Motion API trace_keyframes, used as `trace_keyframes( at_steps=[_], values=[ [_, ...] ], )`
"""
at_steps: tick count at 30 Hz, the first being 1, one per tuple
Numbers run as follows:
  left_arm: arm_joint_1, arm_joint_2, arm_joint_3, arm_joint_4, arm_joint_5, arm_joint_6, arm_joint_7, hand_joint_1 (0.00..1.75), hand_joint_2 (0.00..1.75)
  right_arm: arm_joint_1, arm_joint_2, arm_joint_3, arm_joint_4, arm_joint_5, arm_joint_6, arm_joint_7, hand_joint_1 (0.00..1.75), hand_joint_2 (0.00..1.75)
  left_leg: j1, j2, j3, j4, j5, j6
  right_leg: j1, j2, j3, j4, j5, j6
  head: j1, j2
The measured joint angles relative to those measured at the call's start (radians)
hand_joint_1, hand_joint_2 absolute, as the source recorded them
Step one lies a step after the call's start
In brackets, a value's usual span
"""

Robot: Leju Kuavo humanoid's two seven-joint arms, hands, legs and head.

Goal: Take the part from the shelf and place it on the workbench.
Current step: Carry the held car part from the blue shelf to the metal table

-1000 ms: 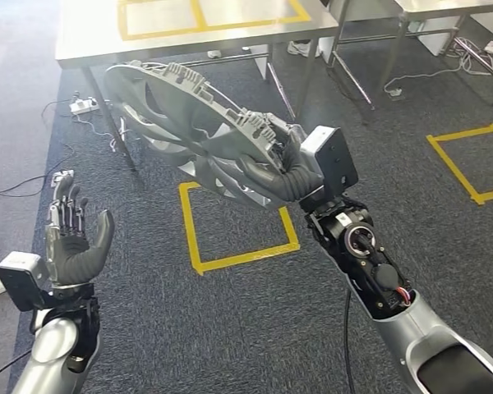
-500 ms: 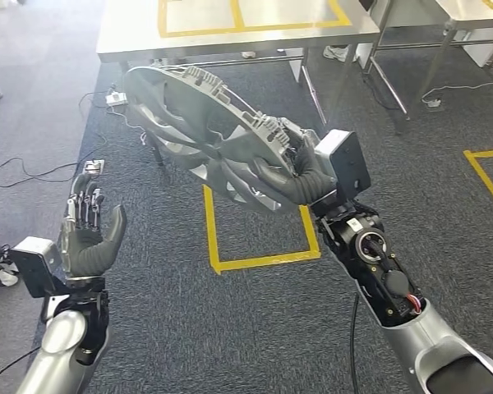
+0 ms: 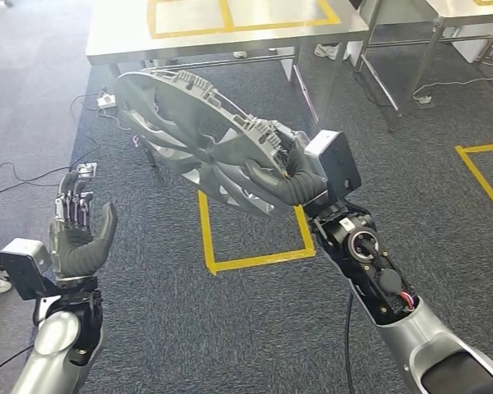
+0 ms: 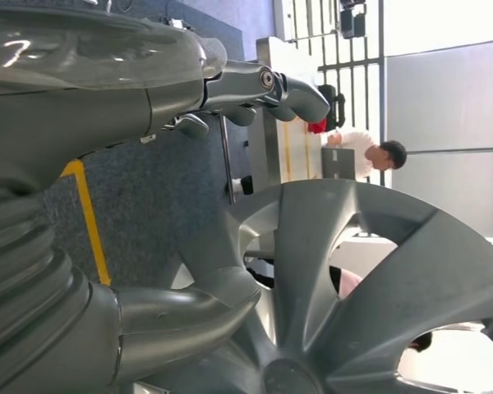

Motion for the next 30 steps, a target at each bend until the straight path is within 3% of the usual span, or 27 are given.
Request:
trace_keyframes(
  at_steps=[22,26,30],
  values=[
    [-0.01,-0.005,-0.002,0.0,0.002,-0.041,0.001,0.0,1.75,0.04,-0.002,-0.019,-0.022,0.003,-0.022,0.025,1.75,1.75,-0.002,0.0,0.0,0.0,0.0,0.0,0.0,0.0,0.001,-0.002,0.0,0.0,-0.004,0.0],
    [-0.014,-0.005,-0.002,0.001,-0.004,-0.05,-0.008,0.0,1.75,0.04,-0.003,-0.021,-0.026,0.002,-0.023,0.03,1.75,1.75,-0.009,0.001,-0.002,0.006,-0.006,0.01,-0.005,0.0,0.003,-0.007,0.0,0.005,-0.008,0.0],
    [-0.015,-0.005,-0.002,0.002,-0.006,-0.055,-0.011,0.0,1.75,0.039,-0.003,-0.02,-0.026,0.0,-0.023,0.03,1.75,1.75,-0.009,0.001,-0.002,0.005,-0.007,0.011,-0.005,0.001,0.003,-0.008,0.0,0.005,-0.009,0.0]
  ],
)
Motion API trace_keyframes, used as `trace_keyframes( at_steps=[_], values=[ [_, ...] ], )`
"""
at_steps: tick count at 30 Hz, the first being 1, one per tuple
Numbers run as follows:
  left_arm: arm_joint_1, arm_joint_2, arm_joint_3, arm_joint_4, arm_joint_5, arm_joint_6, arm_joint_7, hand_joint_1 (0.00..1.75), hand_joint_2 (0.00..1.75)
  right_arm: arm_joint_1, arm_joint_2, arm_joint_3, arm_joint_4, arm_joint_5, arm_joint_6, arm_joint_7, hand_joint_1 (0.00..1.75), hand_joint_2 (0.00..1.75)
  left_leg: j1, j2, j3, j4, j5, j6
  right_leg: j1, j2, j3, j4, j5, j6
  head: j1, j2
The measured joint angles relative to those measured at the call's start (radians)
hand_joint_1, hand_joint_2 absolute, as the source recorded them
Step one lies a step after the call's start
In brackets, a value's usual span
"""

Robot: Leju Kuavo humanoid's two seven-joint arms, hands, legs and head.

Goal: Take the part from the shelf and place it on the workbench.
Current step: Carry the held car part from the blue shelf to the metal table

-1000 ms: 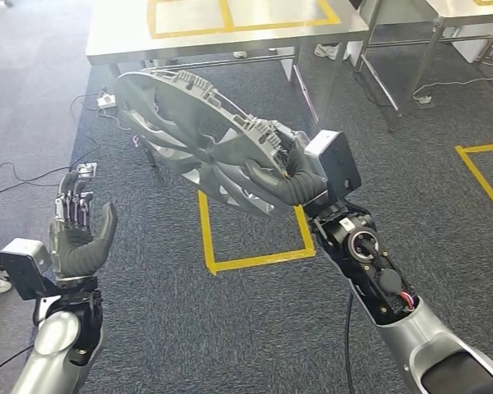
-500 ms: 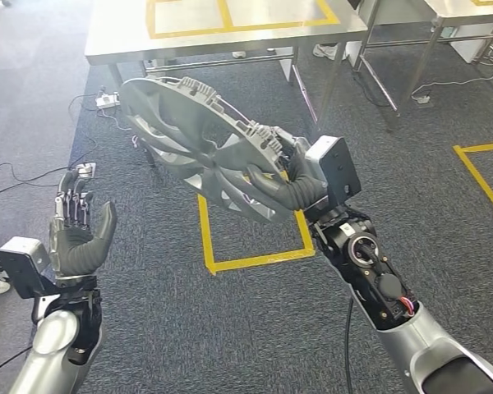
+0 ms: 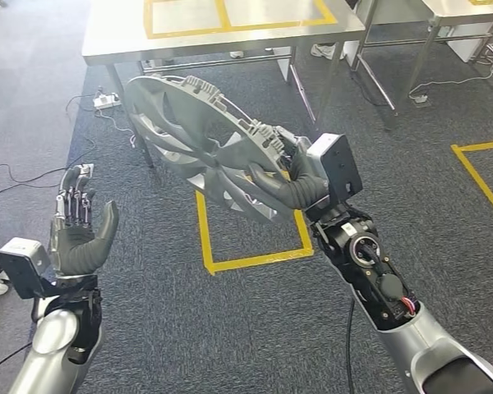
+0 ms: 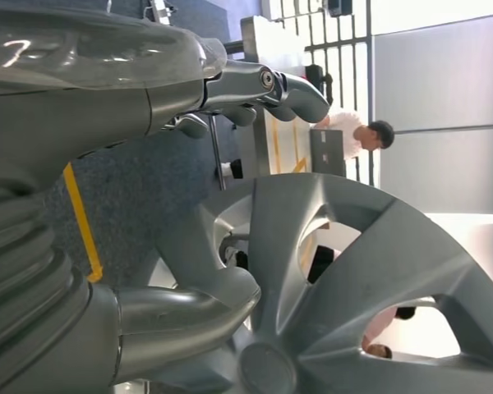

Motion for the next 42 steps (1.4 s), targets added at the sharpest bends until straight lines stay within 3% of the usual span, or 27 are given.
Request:
trace_keyframes(
  at_steps=[2,3,6,7,8,9,11,13,17,18,20,21,22,23,25,26,28,31,33,36,37,38,40,42],
  values=[
    [-0.001,0.0,0.0,0.0,-0.001,-0.002,-0.003,0.0,1.75,-0.001,0.0,0.0,0.0,0.0,-0.001,-0.001,1.75,1.75,0.002,0.0,0.003,-0.005,0.001,0.002,0.002,0.0,0.001,-0.002,0.0,0.002,0.0,0.0],
    [-0.002,-0.001,0.0,0.001,-0.003,-0.006,-0.007,0.0,1.75,-0.004,0.0,0.0,0.0,-0.001,-0.001,-0.005,1.75,1.75,0.007,0.002,0.011,-0.014,0.002,0.004,0.0,-0.001,-0.028,0.058,-0.029,0.007,0.004,0.0],
    [-0.004,-0.005,0.0,0.005,-0.007,-0.016,-0.016,0.0,1.75,-0.01,0.0,0.001,0.005,-0.003,-0.001,-0.022,1.75,1.75,0.021,0.006,0.036,-0.032,-0.003,0.006,-0.012,-0.006,-0.157,0.295,-0.114,0.03,0.018,0.0],
    [-0.003,-0.005,0.0,0.006,-0.007,-0.016,-0.017,0.0,1.75,-0.01,0.0,0.001,0.008,-0.003,0.0,-0.023,1.75,1.75,0.024,0.005,0.04,-0.03,-0.007,0.002,-0.018,-0.007,-0.161,0.291,-0.094,0.035,0.019,0.0],
    [-0.002,-0.005,0.0,0.008,-0.007,-0.017,-0.018,0.0,1.75,-0.01,0.0,0.001,0.01,-0.002,0.0,-0.024,1.75,1.75,0.029,0.003,0.046,-0.026,-0.014,-0.004,-0.023,-0.007,-0.144,0.243,-0.055,0.042,0.02,0.0],
    [-0.002,-0.005,0.0,0.009,-0.008,-0.017,-0.018,0.0,1.75,-0.01,0.0,0.001,0.012,-0.002,0.0,-0.024,1.75,1.75,0.033,0.001,0.051,-0.02,-0.022,-0.011,-0.029,-0.008,-0.113,0.169,-0.011,0.049,0.022,0.0],
    [-0.002,-0.005,0.001,0.009,-0.008,-0.017,-0.02,0.0,1.75,-0.014,0.0,0.002,0.016,-0.003,0.001,-0.026,1.75,1.75,0.035,-0.003,0.05,-0.007,-0.036,-0.026,-0.034,0.0,-0.058,0.052,0.032,0.057,0.03,0.0],
    [-0.003,-0.005,0.002,0.01,-0.009,-0.017,-0.022,0.0,1.75,-0.016,0.0,0.004,0.02,-0.003,0.001,-0.027,1.75,1.75,0.032,-0.005,0.036,0.0,-0.038,-0.039,-0.033,0.009,-0.048,0.029,0.024,0.044,0.033,0.0],
    [-0.003,-0.004,0.003,0.014,-0.009,-0.018,-0.023,0.0,1.75,-0.013,0.0,0.005,0.025,-0.002,0.0,-0.027,1.75,1.75,0.034,0.003,0.018,0.041,-0.049,-0.054,-0.032,0.007,-0.039,0.027,0.017,0.009,0.016,0.0],
    [-0.004,-0.004,0.003,0.014,-0.009,-0.018,-0.024,0.0,1.75,-0.014,0.0,0.006,0.026,-0.002,0.0,-0.027,1.75,1.75,0.033,0.013,-0.008,0.091,-0.067,-0.058,-0.032,0.005,-0.031,0.025,0.013,0.002,0.009,0.0],
    [-0.005,-0.004,0.003,0.018,-0.009,-0.018,-0.025,0.0,1.75,-0.018,0.0,0.007,0.028,-0.002,0.0,-0.029,1.75,1.75,0.032,0.034,-0.098,0.235,-0.109,-0.061,-0.028,0.002,-0.021,0.023,0.005,-0.008,-0.006,0.0],
    [-0.004,-0.004,0.003,0.02,-0.009,-0.019,-0.025,0.0,1.75,-0.02,0.0,0.007,0.03,-0.003,0.0,-0.03,1.75,1.75,0.032,0.038,-0.14,0.29,-0.115,-0.059,-0.025,0.001,-0.016,0.023,0.0,-0.01,-0.01,0.0],
    [-0.003,-0.004,0.003,0.023,-0.009,-0.019,-0.025,0.0,1.75,-0.02,0.0,0.008,0.033,-0.003,0.0,-0.03,1.75,1.75,0.03,0.04,-0.164,0.308,-0.103,-0.054,-0.021,0.0,-0.01,0.023,-0.006,-0.012,-0.012,0.0],
    [-0.002,-0.004,0.004,0.026,-0.009,-0.021,-0.026,0.0,1.75,-0.019,0.0,0.009,0.035,-0.003,0.0,-0.03,1.75,1.75,0.026,0.04,-0.164,0.282,-0.071,-0.045,-0.017,0.0,-0.001,0.023,-0.012,-0.014,-0.013,0.0],
    [-0.003,-0.004,0.004,0.03,-0.01,-0.024,-0.031,0.0,1.75,-0.018,0.0,0.01,0.039,-0.002,0.0,-0.032,1.75,1.75,0.014,0.042,-0.112,0.142,0.012,-0.017,-0.011,-0.002,0.017,0.022,-0.026,-0.014,-0.015,0.0],
    [-0.004,-0.004,0.005,0.031,-0.01,-0.026,-0.033,0.0,1.75,-0.019,0.0,0.01,0.041,-0.002,0.0,-0.035,1.75,1.75,0.007,0.044,-0.083,0.075,0.035,-0.006,-0.008,-0.002,0.022,0.021,-0.032,-0.012,-0.014,0.0],
    [-0.007,-0.004,0.006,0.031,-0.011,-0.03,-0.038,0.0,1.75,-0.022,0.0,0.011,0.043,-0.002,0.0,-0.041,1.75,1.75,-0.002,0.046,-0.051,0.009,0.037,0.005,-0.006,-0.004,0.029,0.019,-0.04,-0.003,-0.014,0.0],
    [-0.008,-0.005,0.007,0.033,-0.012,-0.033,-0.042,0.0,1.75,-0.025,0.0,0.011,0.045,-0.002,-0.003,-0.046,1.75,1.75,0.003,0.04,-0.026,-0.011,0.024,0.01,-0.007,-0.009,0.038,0.028,-0.05,0.012,-0.014,0.0],
    [-0.008,-0.005,0.007,0.033,-0.012,-0.034,-0.044,0.0,1.75,-0.027,0.0,0.01,0.047,-0.002,-0.006,-0.048,1.75,1.75,0.007,0.038,-0.005,-0.017,0.017,0.016,-0.008,-0.011,0.003,0.103,-0.085,0.018,-0.006,0.0],
    [-0.005,-0.005,0.007,0.037,-0.012,-0.035,-0.044,0.0,1.75,-0.026,0.0,0.01,0.049,-0.003,-0.011,-0.05,1.75,1.75,0.005,0.035,0.015,-0.016,-0.001,0.02,-0.007,-0.011,-0.11,0.293,-0.148,0.025,0.008,0.0],
    [-0.004,-0.005,0.007,0.039,-0.012,-0.035,-0.044,0.0,1.75,-0.025,0.0,0.009,0.05,-0.003,-0.012,-0.05,1.75,1.75,0.004,0.034,0.024,-0.015,-0.009,0.02,-0.006,-0.01,-0.133,0.311,-0.145,0.026,0.01,0.0],
    [-0.003,-0.005,0.007,0.04,-0.012,-0.035,-0.044,0.0,1.75,-0.024,0.0,0.009,0.051,-0.003,-0.012,-0.05,1.75,1.75,0.004,0.032,0.035,-0.014,-0.017,0.019,-0.006,-0.011,-0.136,0.287,-0.118,0.025,0.012,0.0],
    [-0.002,-0.005,0.007,0.041,-0.012,-0.035,-0.044,0.0,1.75,-0.024,0.0,0.007,0.051,-0.003,-0.013,-0.049,1.75,1.75,0.003,0.027,0.061,-0.013,-0.036,0.016,-0.005,-0.01,-0.103,0.155,-0.016,0.016,0.02,0.0],
    [-0.002,-0.005,0.008,0.041,-0.013,-0.033,-0.044,0.0,1.75,-0.026,-0.001,0.005,0.051,-0.003,-0.012,-0.049,1.75,1.75,0.003,0.024,0.074,-0.012,-0.05,0.01,0.002,-0.01,-0.068,0.042,0.044,0.003,0.023,0.0]
  ],
)
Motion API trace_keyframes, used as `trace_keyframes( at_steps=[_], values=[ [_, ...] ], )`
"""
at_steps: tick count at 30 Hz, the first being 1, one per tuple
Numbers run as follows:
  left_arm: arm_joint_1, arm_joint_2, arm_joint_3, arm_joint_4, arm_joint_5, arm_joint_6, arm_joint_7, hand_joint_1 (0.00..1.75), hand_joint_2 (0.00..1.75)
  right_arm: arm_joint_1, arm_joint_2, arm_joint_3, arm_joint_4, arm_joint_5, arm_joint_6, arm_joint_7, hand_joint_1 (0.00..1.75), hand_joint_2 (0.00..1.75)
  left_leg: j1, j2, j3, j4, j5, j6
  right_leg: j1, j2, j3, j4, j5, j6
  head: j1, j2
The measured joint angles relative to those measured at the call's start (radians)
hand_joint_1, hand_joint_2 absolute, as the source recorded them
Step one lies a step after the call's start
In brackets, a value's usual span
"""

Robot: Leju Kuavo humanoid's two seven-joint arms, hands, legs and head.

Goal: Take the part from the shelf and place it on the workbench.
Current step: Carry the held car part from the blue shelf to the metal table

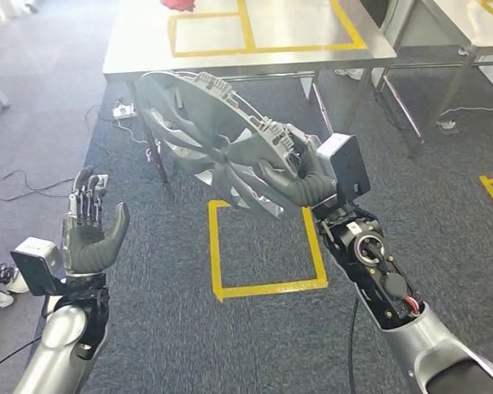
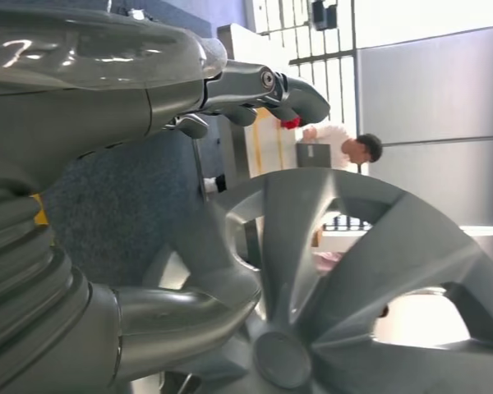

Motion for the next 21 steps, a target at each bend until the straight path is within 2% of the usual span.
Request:
trace_keyframes(
  at_steps=[1,2,4,5,6,8,9,10,11,12,14,15,16,19,20,21],
  values=[
    [0.001,0.0,0.0,0.0,0.0,0.002,0.001,0.0,1.75,-0.001,0.0,0.0,0.0,0.0,0.0,0.0,1.75,1.75,0.0,0.0,0.001,0.001,-0.004,-0.004,0.003,0.0,0.008,-0.026,0.006,-0.006,0.001,0.0],
    [0.002,0.0,0.001,0.0,0.0,0.005,0.002,0.0,1.75,-0.002,0.0,0.0,-0.001,0.0,0.001,0.0,1.75,1.75,-0.001,-0.001,0.002,0.003,-0.006,-0.009,0.006,-0.001,0.013,-0.034,0.001,-0.013,-0.001,0.0],
    [0.004,0.0,0.002,-0.001,0.0,0.01,0.004,0.0,1.75,-0.003,0.0,0.0,-0.002,0.0,0.002,0.001,1.75,1.75,-0.003,0.001,-0.004,0.019,-0.009,-0.019,0.001,-0.003,0.03,-0.047,0.004,-0.023,-0.001,0.0],
    [0.003,0.0,0.002,-0.001,0.0,0.011,0.004,0.0,1.75,-0.003,-0.001,0.0,-0.002,0.0,0.002,0.001,1.75,1.75,-0.002,0.002,-0.02,0.049,-0.012,-0.025,-0.003,-0.005,0.04,-0.051,0.004,-0.027,-0.003,0.0],
    [0.002,0.0,0.003,-0.002,0.0,0.012,0.004,0.0,1.75,-0.003,-0.001,0.0,-0.002,0.0,0.002,0.001,1.75,1.75,0.001,0.004,-0.051,0.102,-0.02,-0.031,-0.007,-0.005,0.049,-0.056,0.002,-0.029,-0.006,0.0],
    [0.003,0.002,0.004,-0.002,0.0,0.013,0.004,0.0,1.75,-0.003,-0.001,0.001,-0.002,0.0,0.002,0.0,1.75,1.75,0.009,0.009,-0.145,0.239,-0.059,-0.044,-0.009,-0.006,0.058,-0.057,-0.007,-0.033,-0.015,0.0],
    [0.006,0.002,0.004,-0.002,0.0,0.013,0.004,0.0,1.75,-0.002,-0.001,0.002,-0.002,0.0,0.003,0.0,1.75,1.75,0.014,0.011,-0.189,0.29,-0.08,-0.05,-0.01,-0.006,0.063,-0.057,-0.014,-0.033,-0.019,0.0],
    [0.008,0.003,0.004,-0.002,0.0,0.013,0.004,0.0,1.75,-0.002,-0.001,0.003,-0.002,0.0,0.003,0.0,1.75,1.75,0.019,0.013,-0.217,0.31,-0.088,-0.055,-0.012,-0.006,0.07,-0.056,-0.021,-0.031,-0.021,0.0],
    [0.009,0.003,0.004,-0.002,0.0,0.013,0.004,0.0,1.75,-0.002,-0.001,0.003,-0.002,0.0,0.003,0.0,1.75,1.75,0.022,0.014,-0.224,0.291,-0.075,-0.059,-0.014,-0.006,0.079,-0.056,-0.028,-0.029,-0.023,0.0],
    [0.01,0.003,0.004,-0.002,0.0,0.014,0.005,0.0,1.75,-0.001,-0.001,0.004,-0.001,0.0,0.004,0.001,1.75,1.75,0.025,0.015,-0.211,0.236,-0.039,-0.061,-0.016,-0.006,0.089,-0.055,-0.037,-0.025,-0.025,0.0],
    [0.01,0.004,0.004,-0.002,0.0,0.017,0.008,0.0,1.75,-0.001,-0.001,0.005,-0.001,0.0,0.006,0.001,1.75,1.75,0.028,0.02,-0.157,0.082,0.06,-0.062,-0.019,-0.005,0.11,-0.054,-0.057,-0.014,-0.032,0.0],
    [0.009,0.005,0.004,-0.002,0.0,0.018,0.01,0.0,1.75,-0.002,-0.001,0.005,-0.001,0.0,0.008,0.001,1.75,1.75,0.026,0.022,-0.136,0.027,0.09,-0.059,-0.019,-0.004,0.115,-0.054,-0.065,-0.008,-0.036,0.0],
    [0.01,0.005,0.004,-0.003,0.0,0.019,0.012,0.0,1.75,-0.004,-0.001,0.006,-0.001,0.0,0.009,0.001,1.75,1.75,0.024,0.023,-0.125,-0.002,0.104,-0.054,-0.018,-0.004,0.12,-0.056,-0.072,0.0,-0.038,0.0],
    [0.01,0.006,0.004,-0.005,0.0,0.021,0.015,0.0,1.75,-0.005,-0.001,0.007,-0.001,0.0,0.01,0.001,1.75,1.75,0.022,0.02,-0.11,-0.01,0.098,-0.031,-0.018,-0.004,0.131,-0.053,-0.081,0.019,-0.038,0.0],
    [0.009,0.006,0.004,-0.006,0.0,0.021,0.015,0.0,1.75,-0.005,-0.001,0.007,-0.001,0.0,0.01,0.001,1.75,1.75,0.023,0.019,-0.101,-0.011,0.095,-0.024,-0.02,-0.005,0.123,-0.027,-0.088,0.022,-0.034,0.0],
    [0.009,0.006,0.004,-0.007,0.0,0.021,0.015,0.0,1.75,-0.005,-0.001,0.007,-0.001,0.0,0.01,0.001,1.75,1.75,0.023,0.018,-0.092,-0.012,0.09,-0.018,-0.021,-0.005,0.101,0.018,-0.102,0.023,-0.028,0.0]
  ],
)
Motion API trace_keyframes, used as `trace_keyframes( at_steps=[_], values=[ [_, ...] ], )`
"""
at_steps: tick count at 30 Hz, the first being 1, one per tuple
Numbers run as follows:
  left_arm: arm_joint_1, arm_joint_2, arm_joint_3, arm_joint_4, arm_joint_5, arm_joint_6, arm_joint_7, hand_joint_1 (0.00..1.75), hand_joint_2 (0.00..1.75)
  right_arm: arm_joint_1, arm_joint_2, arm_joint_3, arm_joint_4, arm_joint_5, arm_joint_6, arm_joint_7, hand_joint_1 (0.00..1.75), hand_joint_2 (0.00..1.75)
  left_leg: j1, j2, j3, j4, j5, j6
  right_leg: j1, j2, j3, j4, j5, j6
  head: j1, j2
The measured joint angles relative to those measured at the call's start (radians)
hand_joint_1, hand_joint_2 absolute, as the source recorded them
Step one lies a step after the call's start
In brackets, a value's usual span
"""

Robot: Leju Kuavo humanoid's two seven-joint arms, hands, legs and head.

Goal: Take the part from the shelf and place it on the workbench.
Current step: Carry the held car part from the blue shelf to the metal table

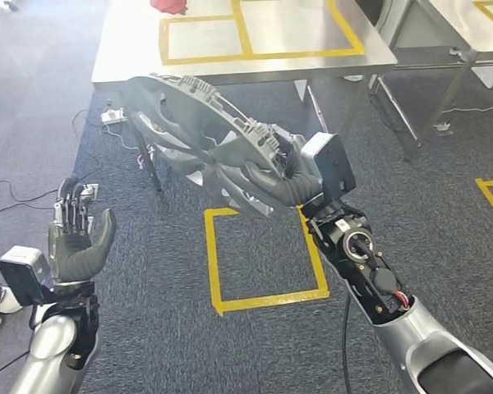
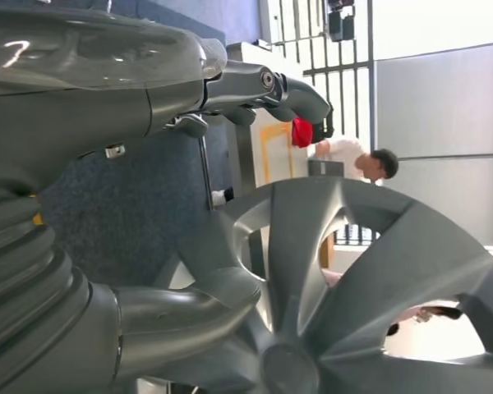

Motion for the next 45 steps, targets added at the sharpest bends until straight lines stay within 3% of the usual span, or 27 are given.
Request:
trace_keyframes(
  at_steps=[3,4,5,6,8,9,10,14,16,18,19,20,21,23,25,28,30,33,34,35,36,38,40,42,45],
  values=[
    [0.002,0.0,0.0,-0.001,0.0,0.0,0.001,0.0,1.75,0.002,0.0,0.002,0.0,0.0,0.0,0.0,1.75,1.75,-0.005,-0.003,0.021,0.0,-0.02,0.011,0.002,0.0,-0.122,0.206,-0.074,0.0,0.017,0.0],
    [0.004,0.0,0.0,-0.001,0.0,0.0,0.002,0.0,1.75,0.003,0.0,0.002,0.0,0.0,0.001,0.0,1.75,1.75,-0.008,-0.004,0.03,0.0,-0.028,0.013,0.003,0.0,-0.151,0.24,-0.089,-0.001,0.02,0.0],
    [0.005,0.0,0.0,-0.001,0.0,0.0,0.004,0.0,1.75,0.005,0.0,0.003,0.001,0.0,0.001,0.0,1.75,1.75,-0.01,-0.006,0.041,0.001,-0.036,0.014,0.005,0.0,-0.162,0.236,-0.083,-0.002,0.024,0.0],
    [0.006,0.0,0.0,-0.001,0.0,0.0,0.007,0.0,1.75,0.006,0.0,0.003,0.002,0.0,0.002,0.0,1.75,1.75,-0.013,-0.009,0.053,0.001,-0.045,0.014,0.007,0.0,-0.155,0.192,-0.052,-0.005,0.027,0.0],
    [0.006,0.0,0.0,-0.001,-0.002,0.002,0.013,0.0,1.75,0.008,0.0,0.003,0.003,0.0,0.004,0.0,1.75,1.75,-0.019,-0.013,0.078,0.003,-0.063,0.013,0.015,0.0,-0.113,0.05,0.049,-0.02,0.036,0.0],
    [0.005,0.0,0.0,-0.001,-0.004,0.003,0.016,0.0,1.75,0.008,0.0,0.003,0.003,0.0,0.005,0.001,1.75,1.75,-0.02,-0.014,0.085,0.003,-0.07,0.011,0.019,0.0,-0.095,-0.011,0.081,-0.028,0.037,0.0],
    [0.005,0.0,0.0,-0.002,-0.005,0.006,0.02,0.0,1.75,0.008,0.0,0.003,0.002,0.001,0.007,0.001,1.75,1.75,-0.021,-0.015,0.088,0.003,-0.075,0.007,0.023,0.0,-0.081,-0.047,0.101,-0.035,0.038,0.0],
    [0.005,0.0,0.0,-0.008,-0.008,0.01,0.025,0.0,1.75,0.009,0.0,0.003,-0.001,0.002,0.012,0.002,1.75,1.75,-0.023,-0.013,0.086,0.027,-0.091,-0.013,0.018,0.0,-0.05,-0.076,0.102,-0.048,0.036,0.0],
    [0.003,0.001,0.0,-0.013,-0.009,0.01,0.027,0.0,1.75,0.01,0.001,0.001,-0.002,0.002,0.012,0.003,1.75,1.75,-0.019,-0.01,0.038,0.114,-0.127,-0.024,0.014,0.0,-0.034,-0.082,0.097,-0.054,0.028,0.0],
    [0.004,0.002,0.0,-0.014,-0.01,0.01,0.034,0.0,1.75,0.012,0.001,-0.001,-0.003,0.002,0.011,0.003,1.75,1.75,-0.011,-0.007,-0.054,0.255,-0.175,-0.035,0.013,0.0,-0.028,-0.082,0.087,-0.057,0.017,0.0],
    [0.005,0.002,0.0,-0.014,-0.011,0.01,0.037,0.0,1.75,0.014,0.001,-0.001,-0.003,0.003,0.01,0.003,1.75,1.75,-0.007,-0.006,-0.092,0.302,-0.183,-0.039,0.013,0.001,-0.023,-0.081,0.081,-0.056,0.013,0.0],
    [0.006,0.002,0.0,-0.014,-0.012,0.01,0.039,0.0,1.75,0.016,0.001,-0.002,-0.003,0.003,0.009,0.004,1.75,1.75,-0.004,-0.004,-0.113,0.313,-0.172,-0.043,0.012,0.002,-0.016,-0.081,0.075,-0.055,0.01,0.0],
    [0.006,0.002,-0.001,-0.014,-0.012,0.01,0.04,0.0,1.75,0.019,0.001,-0.003,-0.003,0.003,0.008,0.005,1.75,1.75,0.0,-0.003,-0.11,0.281,-0.138,-0.046,0.011,0.003,-0.007,-0.08,0.067,-0.052,0.007,0.0],
    [0.004,0.003,-0.001,-0.016,-0.013,0.01,0.041,0.0,1.75,0.023,0.001,-0.004,-0.005,0.003,0.007,0.008,1.75,1.75,0.005,-0.001,-0.059,0.133,-0.04,-0.049,0.007,0.004,0.012,-0.077,0.047,-0.042,0.002,0.0],
    [0.003,0.003,-0.001,-0.018,-0.013,0.009,0.044,0.0,1.75,0.023,0.001,-0.006,-0.01,0.003,0.007,0.011,1.75,1.75,0.002,-0.001,-0.02,0.027,0.002,-0.042,0.006,0.007,0.019,-0.073,0.032,-0.03,-0.007,0.0],
    [0.003,0.003,-0.002,-0.023,-0.012,0.01,0.052,0.0,1.75,0.026,0.001,-0.009,-0.021,0.001,0.007,0.02,1.75,1.75,-0.002,-0.004,-0.007,0.015,-0.008,-0.02,0.007,0.009,0.024,-0.071,0.02,-0.012,-0.007,0.0],
    [0.001,0.003,-0.002,-0.028,-0.01,0.012,0.055,0.0,1.75,0.027,0.001,-0.012,-0.025,0.001,0.007,0.026,1.75,1.75,-0.001,-0.005,0.011,0.01,-0.017,-0.008,0.006,0.007,0.008,-0.025,0.004,-0.007,0.001,0.0],
    [0.001,0.003,-0.002,-0.03,-0.006,0.012,0.056,0.0,1.75,0.03,0.0,-0.013,-0.026,0.0,0.009,0.028,1.75,1.75,-0.002,-0.005,0.034,0.008,-0.034,0.003,0.007,0.006,-0.107,0.18,-0.061,-0.005,0.021,0.0],
    [0.003,0.003,-0.002,-0.03,-0.005,0.012,0.056,0.0,1.75,0.033,0.0,-0.012,-0.026,-0.001,0.009,0.029,1.75,1.75,-0.004,-0.005,0.041,0.008,-0.041,0.004,0.008,0.006,-0.145,0.233,-0.08,-0.004,0.025,0.0],
    [0.003,0.003,-0.003,-0.031,-0.004,0.013,0.056,0.0,1.75,0.035,0.0,-0.012,-0.026,-0.002,0.009,0.03,1.75,1.75,-0.006,-0.005,0.05,0.008,-0.048,0.006,0.008,0.006,-0.169,0.252,-0.081,-0.004,0.028,0.0],
    [0.004,0.003,-0.003,-0.031,-0.004,0.013,0.056,0.0,1.75,0.038,0.0,-0.012,-0.026,-0.005,0.01,0.031,1.75,1.75,-0.008,-0.006,0.062,0.009,-0.056,0.006,0.009,0.006,-0.174,0.232,-0.06,-0.007,0.031,0.0],
    [0.004,0.002,-0.003,-0.033,-0.003,0.013,0.057,0.0,1.75,0.039,0.0,-0.013,-0.027,-0.009,0.012,0.033,1.75,1.75,-0.01,-0.008,0.088,0.008,-0.075,0.005,0.012,0.005,-0.141,0.102,0.043,-0.019,0.04,0.0],
    [0.004,0.002,-0.004,-0.036,-0.003,0.014,0.058,0.0,1.75,0.038,0.0,-0.013,-0.028,-0.013,0.013,0.033,1.75,1.75,-0.013,-0.008,0.104,0.008,-0.09,-0.001,0.021,0.002,-0.103,-0.019,0.114,-0.031,0.043,0.0],
    [0.004,0.002,-0.005,-0.037,-0.003,0.015,0.059,0.0,1.75,0.038,0.0,-0.014,-0.032,-0.014,0.015,0.034,1.75,1.75,-0.014,-0.007,0.107,0.011,-0.095,-0.012,0.027,0.001,-0.088,-0.058,0.118,-0.038,0.042,0.0],
    [0.004,0.002,-0.006,-0.042,-0.005,0.015,0.058,0.0,1.75,0.037,0.0,-0.015,-0.036,-0.011,0.017,0.035,1.75,1.75,-0.013,-0.004,0.095,0.047,-0.108,-0.029,0.02,0.005,-0.065,-0.075,0.119,-0.047,0.039,0.0]
  ],
)
